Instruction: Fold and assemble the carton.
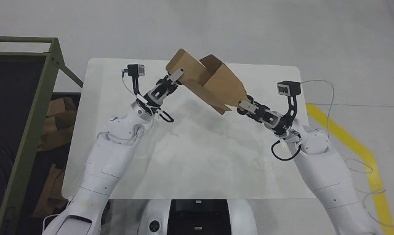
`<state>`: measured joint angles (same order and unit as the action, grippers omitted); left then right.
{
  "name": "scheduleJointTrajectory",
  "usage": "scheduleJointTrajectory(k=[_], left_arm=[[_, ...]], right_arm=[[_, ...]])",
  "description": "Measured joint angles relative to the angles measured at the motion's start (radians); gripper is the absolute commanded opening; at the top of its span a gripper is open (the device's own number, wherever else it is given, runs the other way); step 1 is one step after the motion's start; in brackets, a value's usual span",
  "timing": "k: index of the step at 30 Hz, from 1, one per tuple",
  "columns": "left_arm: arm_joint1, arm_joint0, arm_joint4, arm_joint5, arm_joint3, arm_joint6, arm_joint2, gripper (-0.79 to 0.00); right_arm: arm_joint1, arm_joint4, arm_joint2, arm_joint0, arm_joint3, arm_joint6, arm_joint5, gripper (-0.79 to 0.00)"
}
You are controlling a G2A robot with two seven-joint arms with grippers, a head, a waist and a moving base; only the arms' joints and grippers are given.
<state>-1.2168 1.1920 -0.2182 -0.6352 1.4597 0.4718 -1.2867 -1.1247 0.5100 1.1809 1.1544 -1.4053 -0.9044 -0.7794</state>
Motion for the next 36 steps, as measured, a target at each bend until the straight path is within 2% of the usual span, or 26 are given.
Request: scheduleJointTrajectory(k=[2, 4, 14, 17, 18, 20, 30, 34, 36], left_arm=[[-0.001, -0.001, 0.001, 0.001, 0.0, 0.001, 0.002, -0.683], [-0.001, -0.001, 0.001, 0.003, 0.0, 0.002, 0.004, -0.659], [-0.002, -0.005, 0.006, 0.006, -0.002, -0.001, 0.003, -0.646], [-0.002, -0.006, 0.005, 0.006, -0.007, -0.002, -0.001, -0.6], [-0.002, -0.006, 0.005, 0.007, -0.009, -0.002, -0.004, -0.554], [-0.001, -0.006, 0.004, 0.007, -0.014, -0.004, -0.013, -0.533], [0.01, -0.005, -0.016, 0.008, -0.023, 0.007, -0.082, -0.539], [0.017, -0.008, -0.034, -0.006, -0.014, 0.051, -0.108, -0.536], [0.021, -0.012, -0.064, -0.014, -0.008, 0.097, -0.118, -0.502]], right_arm=[[0.0, 0.001, -0.001, 0.001, -0.002, -0.002, -0.001, -0.785], [0.0, 0.002, -0.001, 0.001, -0.003, -0.005, -0.002, -0.785], [0.001, 0.015, 0.005, 0.005, -0.009, -0.016, -0.013, -0.785], [0.002, 0.018, 0.01, 0.008, -0.011, -0.02, -0.015, -0.785], [0.002, 0.02, 0.012, 0.009, -0.012, -0.02, -0.015, -0.785], [0.003, 0.02, 0.015, 0.011, -0.012, -0.022, -0.016, -0.785], [0.006, 0.021, 0.02, 0.004, -0.008, -0.057, -0.003, -0.785], [0.008, 0.024, 0.02, -0.004, -0.01, -0.078, 0.003, -0.785], [0.009, 0.023, 0.02, -0.009, -0.011, -0.093, 0.005, -0.785]])
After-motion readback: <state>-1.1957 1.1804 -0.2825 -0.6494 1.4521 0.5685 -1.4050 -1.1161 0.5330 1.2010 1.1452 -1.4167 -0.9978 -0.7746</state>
